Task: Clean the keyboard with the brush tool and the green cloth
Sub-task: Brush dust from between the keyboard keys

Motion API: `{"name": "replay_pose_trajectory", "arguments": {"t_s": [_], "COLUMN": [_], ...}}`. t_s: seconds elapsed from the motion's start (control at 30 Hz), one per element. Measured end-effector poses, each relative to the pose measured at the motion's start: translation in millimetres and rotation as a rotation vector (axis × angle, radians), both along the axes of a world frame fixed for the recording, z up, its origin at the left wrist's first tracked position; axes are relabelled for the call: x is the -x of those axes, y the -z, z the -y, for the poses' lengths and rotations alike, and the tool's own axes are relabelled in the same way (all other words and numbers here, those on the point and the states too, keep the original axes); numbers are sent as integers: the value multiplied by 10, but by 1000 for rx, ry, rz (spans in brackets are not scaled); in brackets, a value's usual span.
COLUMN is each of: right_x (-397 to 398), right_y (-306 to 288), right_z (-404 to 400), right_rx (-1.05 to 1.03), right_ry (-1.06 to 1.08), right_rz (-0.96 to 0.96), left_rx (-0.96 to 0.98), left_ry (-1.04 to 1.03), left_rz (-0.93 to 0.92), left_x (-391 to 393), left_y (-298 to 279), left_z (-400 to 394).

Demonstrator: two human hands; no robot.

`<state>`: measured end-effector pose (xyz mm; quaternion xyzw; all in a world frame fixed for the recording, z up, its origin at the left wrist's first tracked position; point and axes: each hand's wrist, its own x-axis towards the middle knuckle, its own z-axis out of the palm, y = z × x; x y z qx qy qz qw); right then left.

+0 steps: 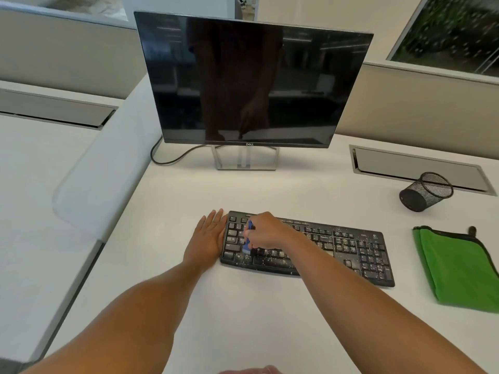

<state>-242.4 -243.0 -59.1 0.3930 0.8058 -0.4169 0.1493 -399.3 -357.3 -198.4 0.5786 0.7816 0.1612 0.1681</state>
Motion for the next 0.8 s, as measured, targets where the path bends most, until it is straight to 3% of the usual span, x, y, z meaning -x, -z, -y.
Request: {"name": "replay_pose_trajectory", "arguments": {"t_s": [0.13, 0.3, 0.47, 0.63, 0.8], "right_x": [15, -34, -11, -29, 63], "right_y": [-50, -10, -64, -45, -93], "right_z": [26, 70, 68, 108, 65], "right_rx": [-66, 37, -26, 183, -28], "right_ry": [99, -21, 133, 6, 64], "right_rz": [-113, 5, -122, 19, -100], "left_rx": [7, 8, 10, 13, 13], "left_ry": [-4, 6, 0, 1, -2], "left_rz": [1, 0, 9, 19, 14], "left_x": [-7, 0, -13, -30, -21], "left_y": [-6, -17, -39, -79, -64], "left_z": [0, 10, 0, 8, 2]}}
